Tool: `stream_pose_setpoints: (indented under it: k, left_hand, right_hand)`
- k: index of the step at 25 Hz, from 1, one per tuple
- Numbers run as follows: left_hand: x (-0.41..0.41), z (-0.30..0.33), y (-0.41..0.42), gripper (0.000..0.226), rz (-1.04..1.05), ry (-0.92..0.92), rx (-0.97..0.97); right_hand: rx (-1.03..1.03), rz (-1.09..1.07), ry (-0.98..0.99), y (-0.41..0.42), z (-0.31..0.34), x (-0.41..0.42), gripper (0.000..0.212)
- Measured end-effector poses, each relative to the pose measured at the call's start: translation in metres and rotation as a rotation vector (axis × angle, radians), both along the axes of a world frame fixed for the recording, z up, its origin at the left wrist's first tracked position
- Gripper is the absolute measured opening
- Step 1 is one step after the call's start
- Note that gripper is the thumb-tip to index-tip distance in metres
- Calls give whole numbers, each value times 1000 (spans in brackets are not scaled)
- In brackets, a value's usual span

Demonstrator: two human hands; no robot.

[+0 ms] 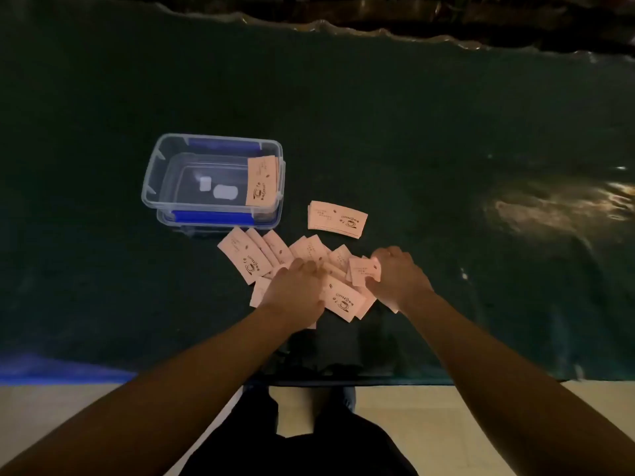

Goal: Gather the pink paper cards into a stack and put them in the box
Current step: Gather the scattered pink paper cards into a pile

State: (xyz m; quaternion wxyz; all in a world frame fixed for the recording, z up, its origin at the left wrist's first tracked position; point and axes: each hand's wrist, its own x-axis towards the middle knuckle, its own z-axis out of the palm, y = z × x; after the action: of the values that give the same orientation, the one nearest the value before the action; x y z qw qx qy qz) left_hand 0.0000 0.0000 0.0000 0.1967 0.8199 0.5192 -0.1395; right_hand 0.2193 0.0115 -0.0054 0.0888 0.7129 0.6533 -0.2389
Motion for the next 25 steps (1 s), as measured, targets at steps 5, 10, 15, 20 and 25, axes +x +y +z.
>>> stream_pose_setpoints:
  k: [5,10,15,20,25]
  left_hand:
    - [16,-13,-2,79,-145,78,28]
    - [20,-19,3,83,-159,123,15]
    - [22,-19,9,73,-238,128,23]
    - [26,-19,15,72,-336,64,50]
    - [23,-18,12,73,-311,37,104]
  right_hand:
    - [-99,-143,52,-1,-15,8,71]
    - [-107,-213,37,-4,-24,7,71]
    - [-125,-370,148,-10,-31,3,63]
    - [-142,-407,231,-14,-33,-3,51]
    - [-140,-473,298,-16,-32,-5,42]
